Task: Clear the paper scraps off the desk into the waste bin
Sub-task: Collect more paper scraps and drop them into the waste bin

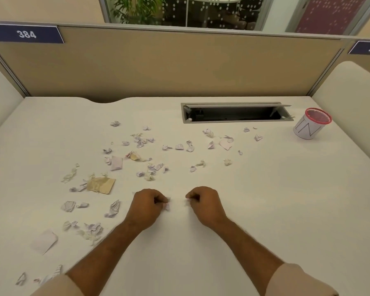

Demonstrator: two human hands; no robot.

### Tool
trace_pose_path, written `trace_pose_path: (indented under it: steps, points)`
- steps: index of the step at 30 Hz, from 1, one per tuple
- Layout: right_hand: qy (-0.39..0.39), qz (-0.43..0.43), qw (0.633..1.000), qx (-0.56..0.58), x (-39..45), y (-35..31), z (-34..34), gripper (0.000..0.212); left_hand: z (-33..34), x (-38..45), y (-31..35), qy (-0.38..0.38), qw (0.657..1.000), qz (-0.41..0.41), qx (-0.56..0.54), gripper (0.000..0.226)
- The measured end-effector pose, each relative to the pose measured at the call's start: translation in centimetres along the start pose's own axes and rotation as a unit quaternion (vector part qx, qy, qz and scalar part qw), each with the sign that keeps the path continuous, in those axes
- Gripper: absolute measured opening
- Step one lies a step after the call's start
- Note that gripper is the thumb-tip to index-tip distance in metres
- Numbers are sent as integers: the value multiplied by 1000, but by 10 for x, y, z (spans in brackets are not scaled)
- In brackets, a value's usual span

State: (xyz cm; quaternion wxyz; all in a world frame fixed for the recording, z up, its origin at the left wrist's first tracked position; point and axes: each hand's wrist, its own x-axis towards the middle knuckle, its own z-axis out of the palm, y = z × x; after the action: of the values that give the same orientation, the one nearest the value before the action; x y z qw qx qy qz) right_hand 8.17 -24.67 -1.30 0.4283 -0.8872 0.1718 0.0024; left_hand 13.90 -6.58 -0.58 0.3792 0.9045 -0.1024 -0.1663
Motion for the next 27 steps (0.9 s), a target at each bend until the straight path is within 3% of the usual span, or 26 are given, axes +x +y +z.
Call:
trace_pose_path:
  steps: [2,6,10,14,16,22,27]
  points:
    - [0,99,969,226,-4,-5,-5,13,-1,-6,2,10,994,-30,-102,11]
    - [-60,200,827,521,-16,-18,-7,22,3,-16,28,-22,961,-27,-275,10]
    - [-83,229,730,639,-23,-25,-5,23,17,-25,55,-33,942,-4,-335,18]
    - [-76,260,655,705,-23,-24,-8,31,35,-33,70,17,964,19,-266,19]
    - [-62,264,618,738,-23,-21,-10,24,40,-37,78,14,972,53,-227,23]
    - [-55,282,619,731,-18,-7,-18,15,46,-48,90,-11,977,119,-179,35]
    - [-27,300,619,725,-11,-3,-31,22,51,-51,93,45,971,172,-158,36]
